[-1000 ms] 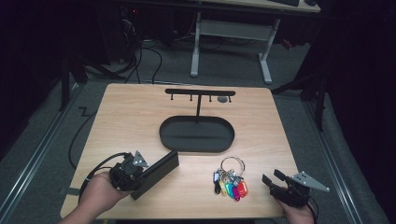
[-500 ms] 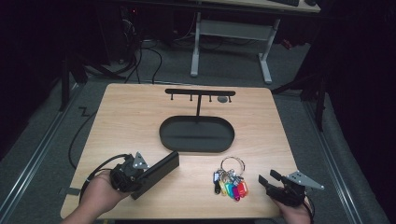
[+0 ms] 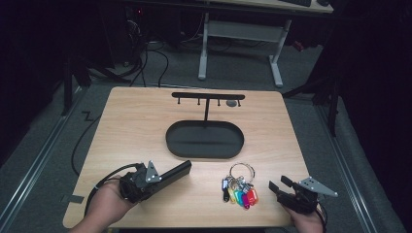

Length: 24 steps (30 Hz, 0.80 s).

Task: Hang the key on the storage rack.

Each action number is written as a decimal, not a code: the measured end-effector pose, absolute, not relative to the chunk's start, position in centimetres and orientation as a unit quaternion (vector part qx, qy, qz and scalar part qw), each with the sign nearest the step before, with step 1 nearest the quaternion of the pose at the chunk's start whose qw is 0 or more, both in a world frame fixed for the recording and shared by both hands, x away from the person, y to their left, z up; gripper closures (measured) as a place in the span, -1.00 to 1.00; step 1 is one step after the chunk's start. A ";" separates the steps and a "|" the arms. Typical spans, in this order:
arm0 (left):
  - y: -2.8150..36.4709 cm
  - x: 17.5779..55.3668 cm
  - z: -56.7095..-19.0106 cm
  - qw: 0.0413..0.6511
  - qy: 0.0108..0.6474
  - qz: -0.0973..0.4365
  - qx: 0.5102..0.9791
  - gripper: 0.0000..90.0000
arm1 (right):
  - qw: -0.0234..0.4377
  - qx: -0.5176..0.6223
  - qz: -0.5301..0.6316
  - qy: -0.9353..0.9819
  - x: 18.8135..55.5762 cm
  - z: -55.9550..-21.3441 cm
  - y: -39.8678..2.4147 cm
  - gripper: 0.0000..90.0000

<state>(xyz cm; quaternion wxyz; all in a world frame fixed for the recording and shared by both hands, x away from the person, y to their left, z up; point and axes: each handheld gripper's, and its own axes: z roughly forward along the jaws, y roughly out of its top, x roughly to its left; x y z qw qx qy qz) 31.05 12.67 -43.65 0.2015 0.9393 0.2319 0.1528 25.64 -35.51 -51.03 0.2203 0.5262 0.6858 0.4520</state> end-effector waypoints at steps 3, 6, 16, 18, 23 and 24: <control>12.5 31.2 -43.0 0.211 0.221 0.168 0.937 0.65 | 0.220 0.528 0.452 0.684 25.6 -51.0 -35.6 -0.13; 12.2 31.0 -42.3 0.217 0.204 0.192 0.935 0.65 | 0.219 0.529 0.453 0.683 25.6 -51.0 -35.6 -0.13; 11.0 31.5 -41.4 0.218 0.168 0.223 0.935 0.65 | 0.219 0.524 0.451 0.688 25.7 -51.0 -35.5 -0.13; 10.7 31.7 -41.3 0.220 0.162 0.230 0.934 0.65 | 0.219 0.523 0.451 0.689 25.7 -51.1 -35.4 -0.13; 9.7 32.1 -40.5 0.218 0.141 0.247 0.933 0.65 | 0.217 0.520 0.451 0.693 25.8 -51.1 -35.3 -0.13; 9.5 32.2 -40.4 0.223 0.136 0.252 0.932 0.65 | 0.218 0.520 0.451 0.692 25.8 -51.1 -35.3 -0.13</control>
